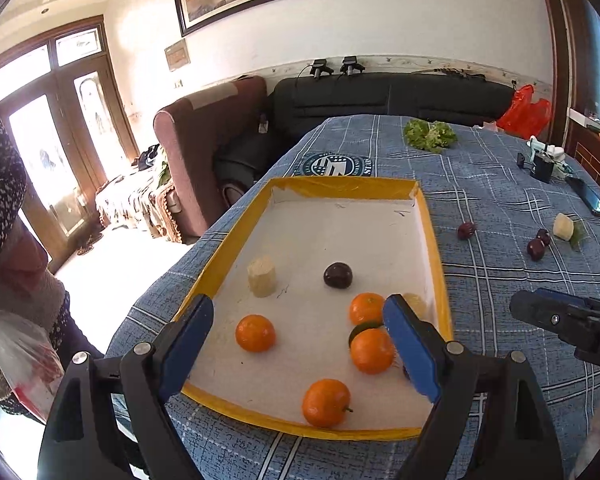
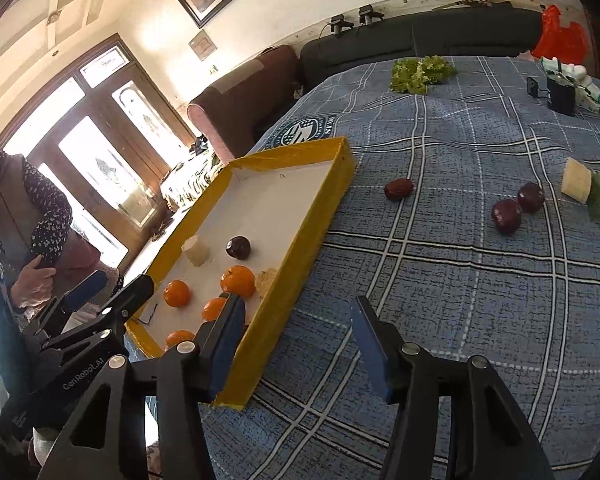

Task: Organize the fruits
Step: 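Move both open tools back toward the dark red fruit on the tablecloth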

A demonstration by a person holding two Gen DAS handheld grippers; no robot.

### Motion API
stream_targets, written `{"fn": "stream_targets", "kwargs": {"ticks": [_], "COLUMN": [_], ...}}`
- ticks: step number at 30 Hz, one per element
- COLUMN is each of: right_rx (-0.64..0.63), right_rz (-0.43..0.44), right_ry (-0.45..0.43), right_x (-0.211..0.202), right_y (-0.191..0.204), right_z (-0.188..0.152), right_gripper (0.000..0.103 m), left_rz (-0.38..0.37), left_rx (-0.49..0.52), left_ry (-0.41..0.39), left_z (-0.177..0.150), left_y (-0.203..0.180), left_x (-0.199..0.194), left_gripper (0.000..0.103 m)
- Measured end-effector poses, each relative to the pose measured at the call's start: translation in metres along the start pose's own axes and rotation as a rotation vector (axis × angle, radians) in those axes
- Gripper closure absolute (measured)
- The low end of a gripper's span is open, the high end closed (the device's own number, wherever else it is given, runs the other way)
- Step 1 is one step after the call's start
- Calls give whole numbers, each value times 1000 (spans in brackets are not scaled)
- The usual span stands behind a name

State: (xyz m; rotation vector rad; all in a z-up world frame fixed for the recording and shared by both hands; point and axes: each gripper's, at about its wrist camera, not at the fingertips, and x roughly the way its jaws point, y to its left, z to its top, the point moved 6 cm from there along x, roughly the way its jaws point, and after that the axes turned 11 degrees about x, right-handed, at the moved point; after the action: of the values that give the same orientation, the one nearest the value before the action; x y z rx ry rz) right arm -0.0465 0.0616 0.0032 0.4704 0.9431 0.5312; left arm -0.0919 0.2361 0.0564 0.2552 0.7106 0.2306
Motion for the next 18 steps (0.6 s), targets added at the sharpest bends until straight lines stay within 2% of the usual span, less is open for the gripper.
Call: {"fn": "stream_targets", "kwargs": {"ticks": [10, 12, 18], "right_rx": [62, 75, 123], "right_rz": [-28, -36, -95], "right_ry": [-24, -29, -61], "right_x": [-20, -24, -46], "right_y": [-35, -42, -76], "right_z": [-3, -3, -1], "right_gripper": [42, 42, 40], "left_rz": [-22, -61, -243], "left_rx": [50, 49, 29], "left_ry": [-24, -33, -36], "left_z": [5, 7, 14], "left_y": [-24, -28, -49], "left_x": [-15, -17, -22], "left_gripper": [16, 16, 17]}}
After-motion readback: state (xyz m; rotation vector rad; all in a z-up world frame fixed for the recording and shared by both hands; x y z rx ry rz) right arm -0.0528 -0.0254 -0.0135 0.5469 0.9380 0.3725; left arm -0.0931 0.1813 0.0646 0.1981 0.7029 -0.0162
